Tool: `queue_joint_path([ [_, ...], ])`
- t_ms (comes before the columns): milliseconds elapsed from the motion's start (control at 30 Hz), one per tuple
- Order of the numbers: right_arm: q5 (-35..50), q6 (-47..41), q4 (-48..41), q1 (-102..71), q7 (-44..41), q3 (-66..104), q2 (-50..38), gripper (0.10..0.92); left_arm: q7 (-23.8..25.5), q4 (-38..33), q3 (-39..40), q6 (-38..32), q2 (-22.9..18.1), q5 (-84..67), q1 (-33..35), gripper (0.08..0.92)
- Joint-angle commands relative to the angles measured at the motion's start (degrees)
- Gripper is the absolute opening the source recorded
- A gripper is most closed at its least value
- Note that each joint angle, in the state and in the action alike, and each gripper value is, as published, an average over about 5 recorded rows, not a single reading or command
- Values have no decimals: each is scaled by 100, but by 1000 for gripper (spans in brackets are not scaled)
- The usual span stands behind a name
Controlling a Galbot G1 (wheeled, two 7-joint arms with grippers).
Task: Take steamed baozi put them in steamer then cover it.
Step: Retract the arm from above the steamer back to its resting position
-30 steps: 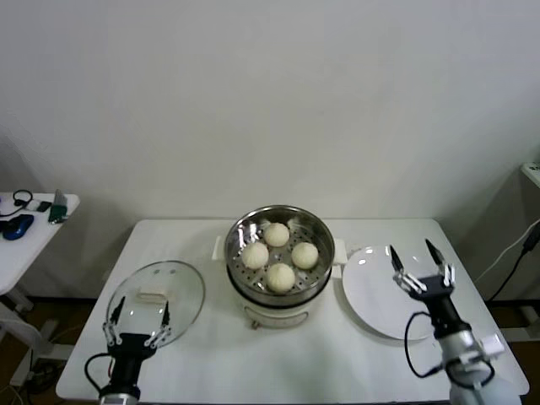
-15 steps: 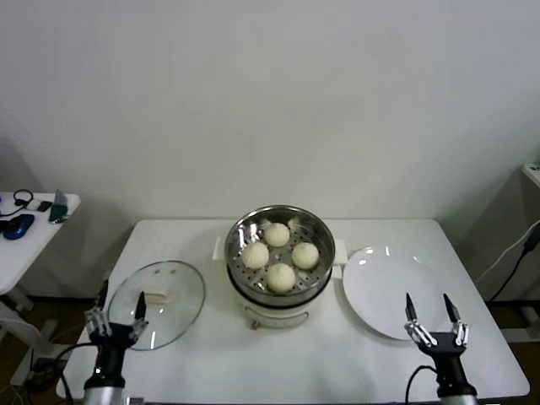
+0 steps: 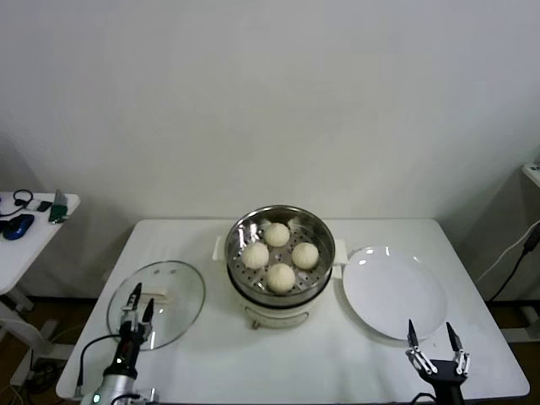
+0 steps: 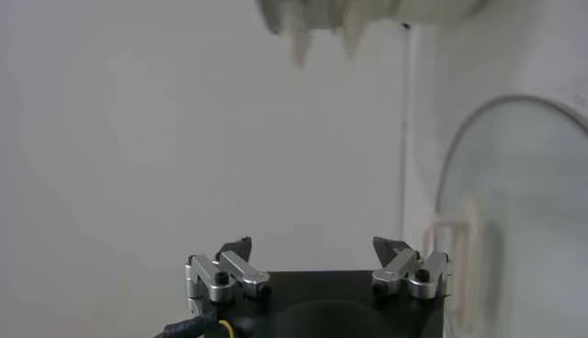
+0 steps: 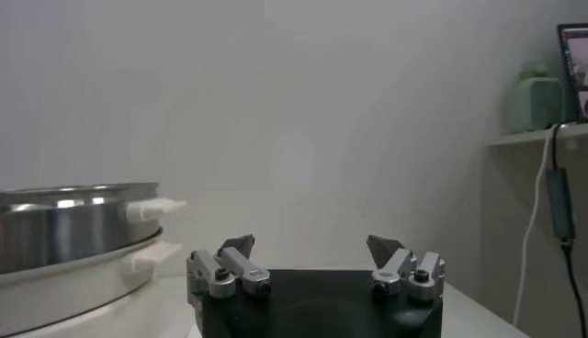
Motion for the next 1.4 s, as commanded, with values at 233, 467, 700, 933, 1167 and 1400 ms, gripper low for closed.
queue_joint_path([
  [233, -60, 122, -76, -150, 59, 3, 99, 823, 14, 1344, 105, 72, 282, 744, -875, 823],
  [467, -65, 160, -74, -192, 58, 37, 116, 823, 131, 1466, 168, 89, 449, 385, -1075, 823],
  [700, -78, 178, -89, -209, 54, 31, 136, 823, 205, 1426, 234, 77, 518, 51, -1160, 823],
  [933, -79, 179, -80, -200, 49, 27, 118, 823, 253, 1528, 248, 26, 510, 96, -1164, 722],
  [1167, -91, 185, -87, -197, 45, 23, 113, 823, 244, 1574, 250, -5, 485, 104, -1133, 523],
  [1400, -113, 193, -89, -201, 39, 9, 120, 823, 234, 1655, 253, -80, 446, 106, -1194, 324],
])
